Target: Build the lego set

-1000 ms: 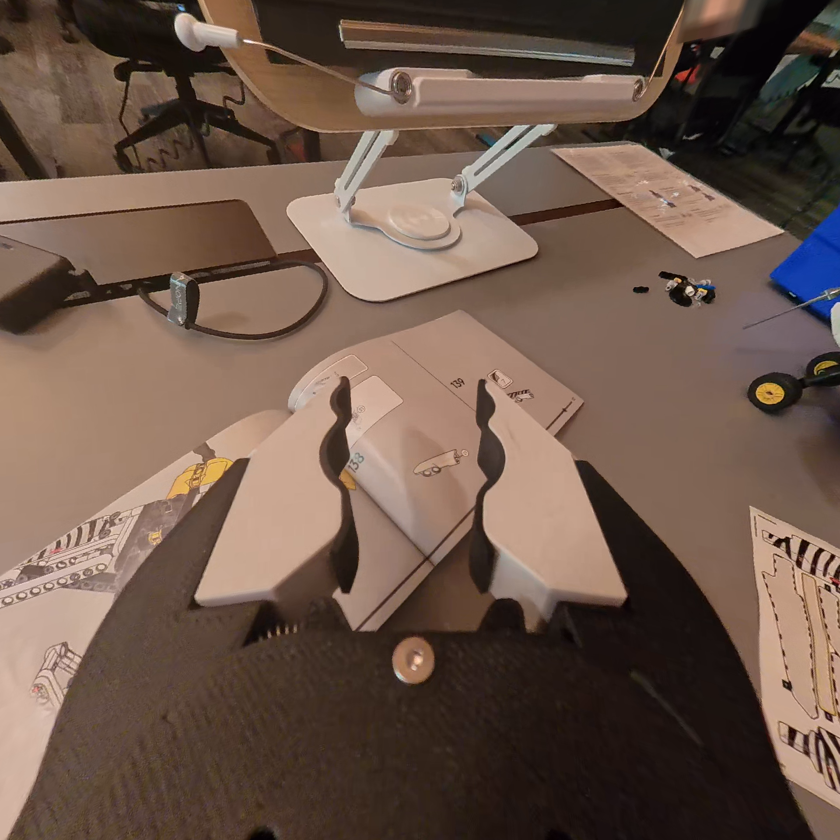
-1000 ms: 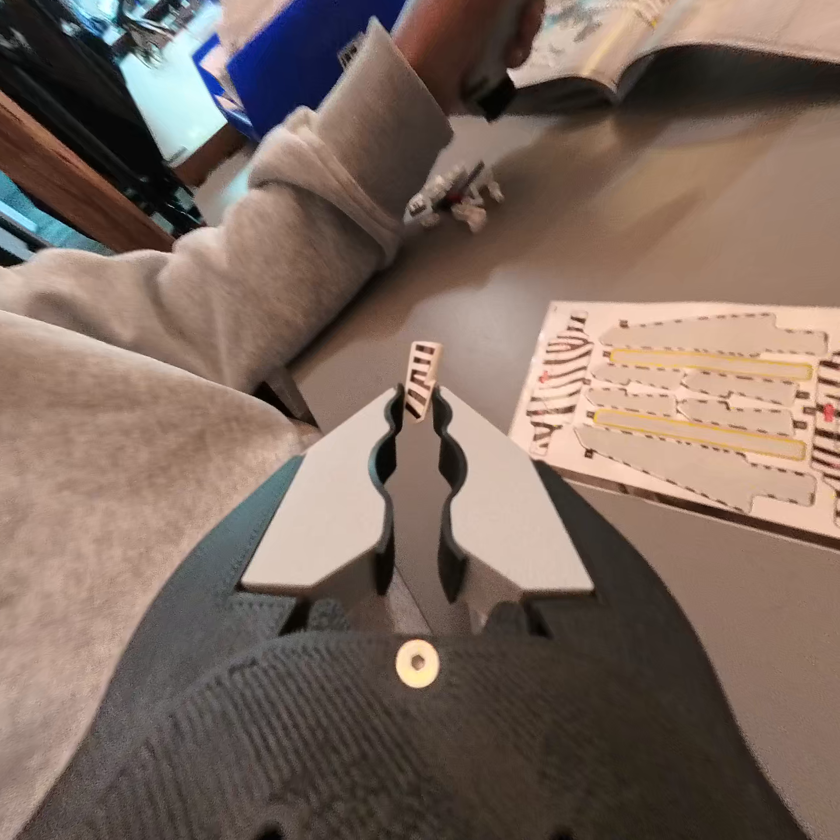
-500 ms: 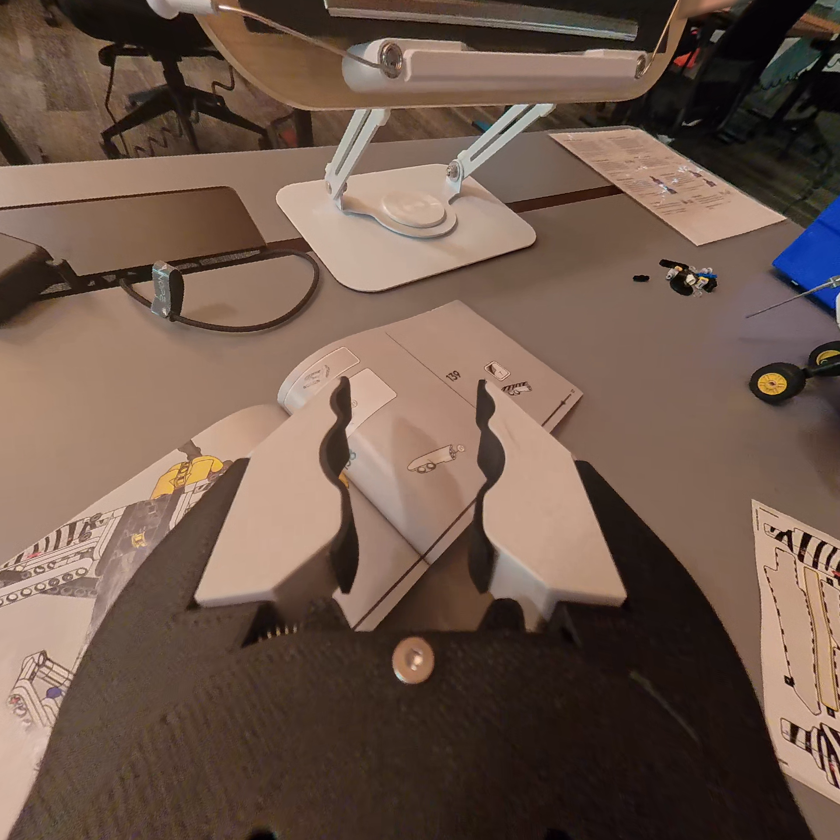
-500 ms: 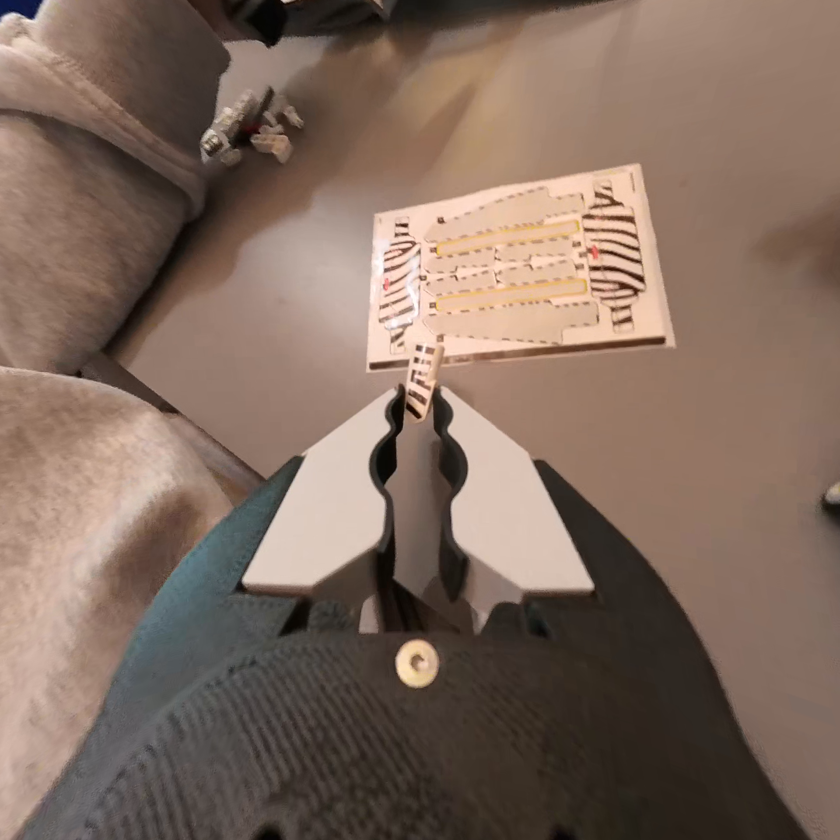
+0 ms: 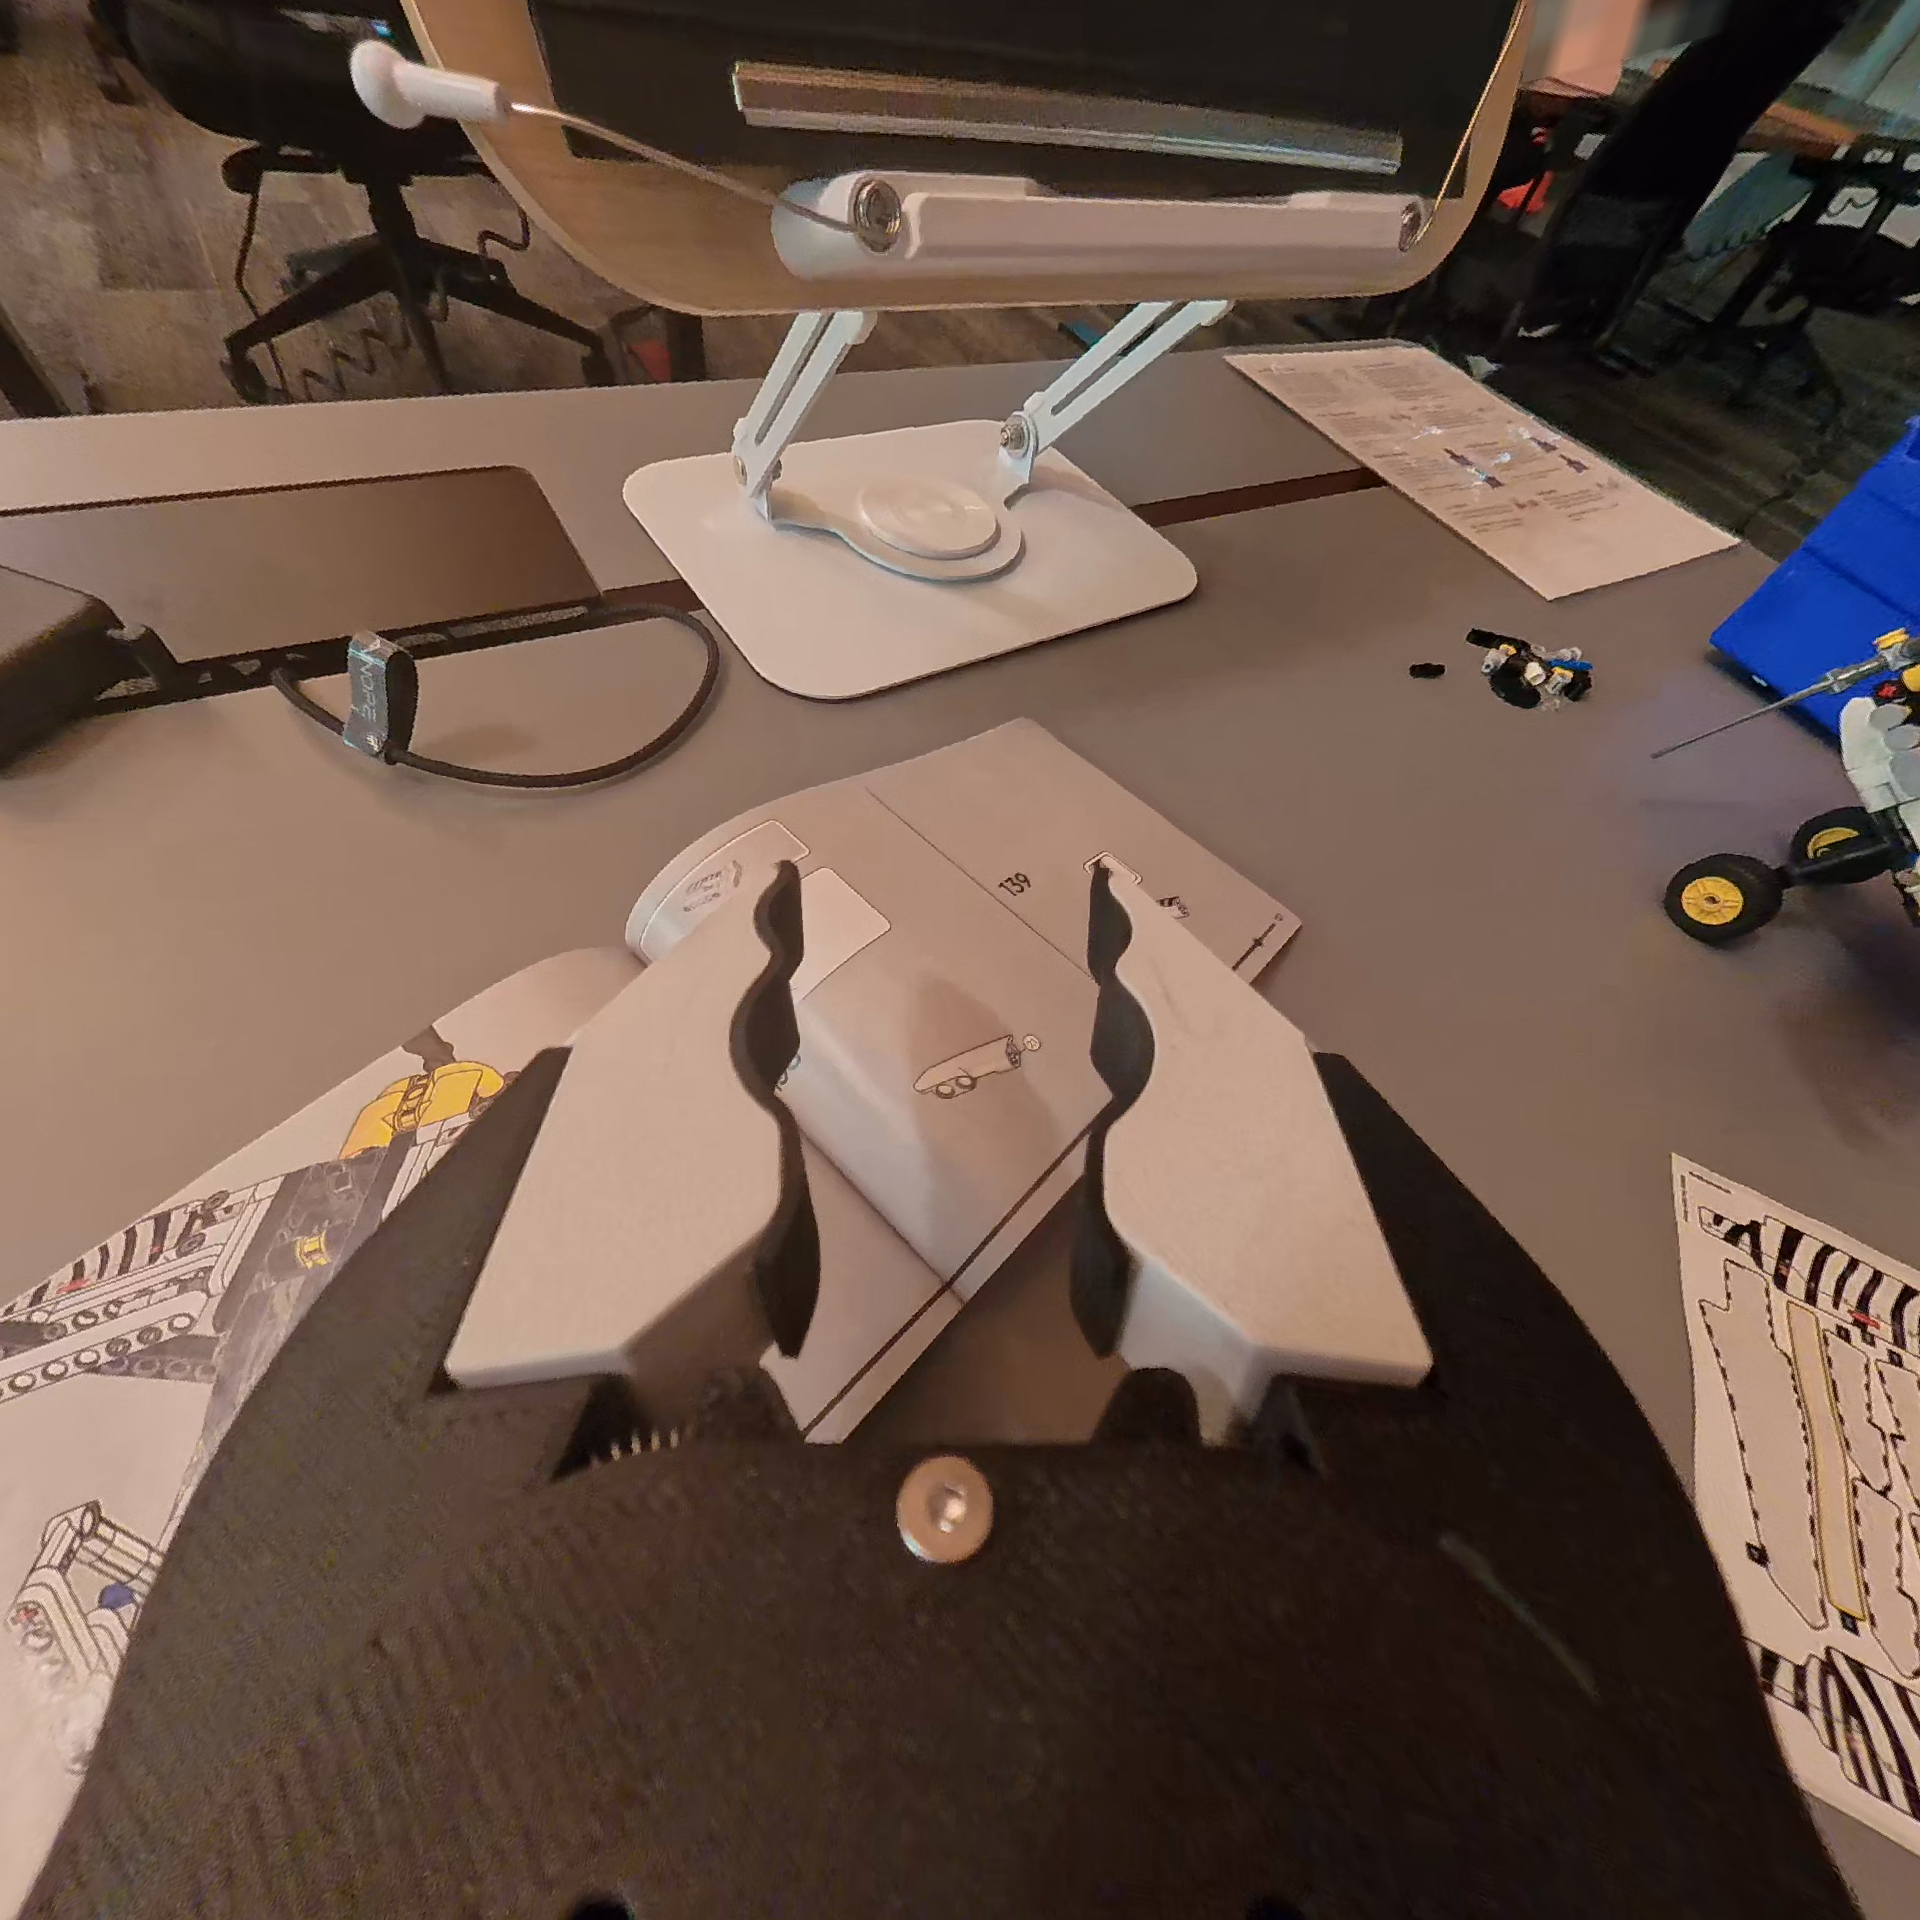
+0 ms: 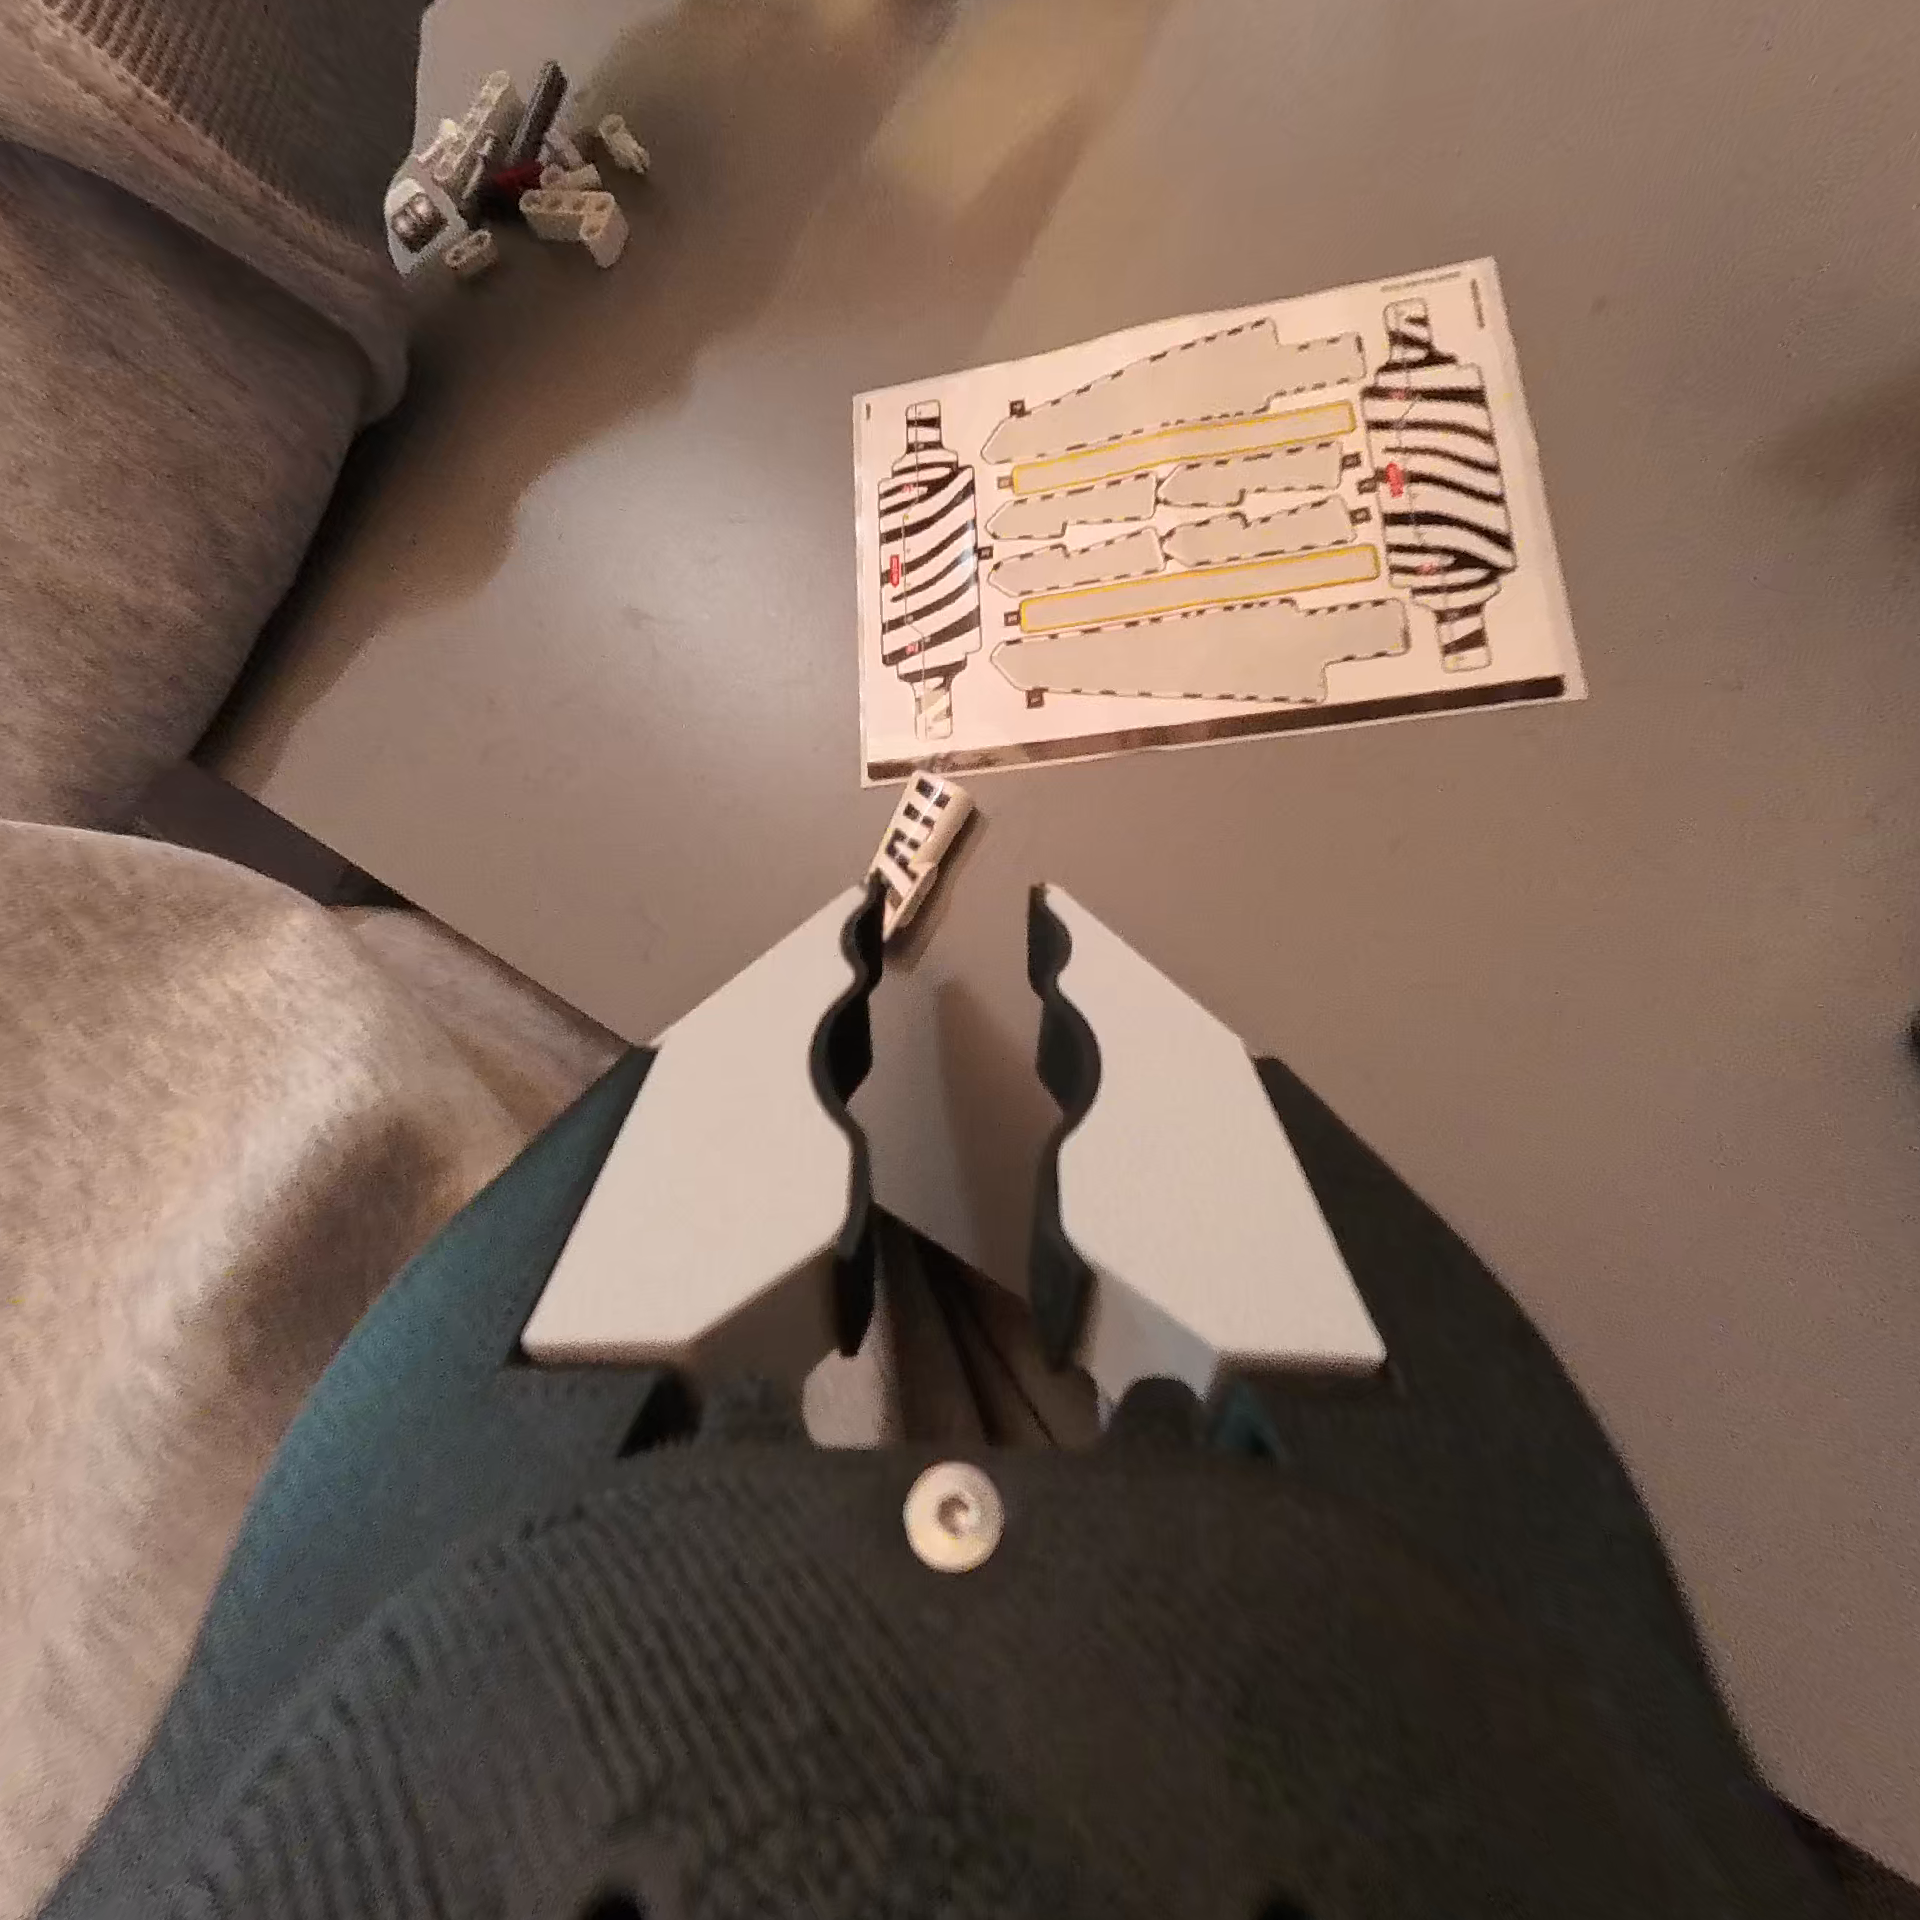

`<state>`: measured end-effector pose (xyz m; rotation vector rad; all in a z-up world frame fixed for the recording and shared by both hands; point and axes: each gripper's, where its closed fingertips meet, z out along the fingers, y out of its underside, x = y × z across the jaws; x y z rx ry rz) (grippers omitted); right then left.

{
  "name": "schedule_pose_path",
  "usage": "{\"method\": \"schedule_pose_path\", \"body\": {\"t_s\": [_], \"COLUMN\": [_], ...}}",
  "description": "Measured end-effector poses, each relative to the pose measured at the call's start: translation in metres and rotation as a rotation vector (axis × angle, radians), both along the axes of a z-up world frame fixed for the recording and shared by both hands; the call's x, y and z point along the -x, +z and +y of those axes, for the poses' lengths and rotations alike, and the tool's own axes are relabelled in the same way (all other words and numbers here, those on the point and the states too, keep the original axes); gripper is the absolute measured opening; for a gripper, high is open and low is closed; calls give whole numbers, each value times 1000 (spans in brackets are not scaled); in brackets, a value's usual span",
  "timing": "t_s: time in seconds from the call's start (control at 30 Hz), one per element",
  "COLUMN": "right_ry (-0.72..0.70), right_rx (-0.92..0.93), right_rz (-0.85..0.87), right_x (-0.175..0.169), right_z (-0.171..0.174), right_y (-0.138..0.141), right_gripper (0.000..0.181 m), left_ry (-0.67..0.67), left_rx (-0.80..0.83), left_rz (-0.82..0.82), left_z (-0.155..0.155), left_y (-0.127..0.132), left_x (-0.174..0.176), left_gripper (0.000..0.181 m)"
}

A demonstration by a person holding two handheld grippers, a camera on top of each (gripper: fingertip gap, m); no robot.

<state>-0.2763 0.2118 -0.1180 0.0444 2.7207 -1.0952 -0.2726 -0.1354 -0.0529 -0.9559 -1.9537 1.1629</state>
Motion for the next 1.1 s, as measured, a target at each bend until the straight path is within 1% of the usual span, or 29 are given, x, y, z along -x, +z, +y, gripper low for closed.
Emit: {"method": "schedule_pose_path", "body": {"t_s": [0.27,0.5,0.6,0.7,0.8,0.93,1.0,1.1], "right_ry": [73,173,204,179,167,203,231,246], "right_rx": [-30,17,19,48,27,2,17,36], "right_rz": [-21,-92,-77,-14,29,15,17,77], "right_x": [-26,-53,-50,-32,-21,-33,-40,-34], "right_z": [-1,-9,-6,-8,-9,-9,-9,-11], "right_y": [-10,-6,-3,4,-1,-11,-8,-4], "right_gripper": [27,29,29,28,27,31,31,31], "left_ry": [0,-2,-3,-5,-5,-5,-6,-7], "left_rx": [-4,-2,-6,-7,-3,-8,-12,-12], "left_rz": [2,-3,-3,0,0,-2,-3,0], "left_z": [0,0,0,1,1,0,0,0], "left_y": [0,-1,-2,-1,-1,-3,-4,-3], "left_x": [0,1,1,1,1,1,1,1], "left_gripper": [56,57,56,56,56,56,56,56]}}
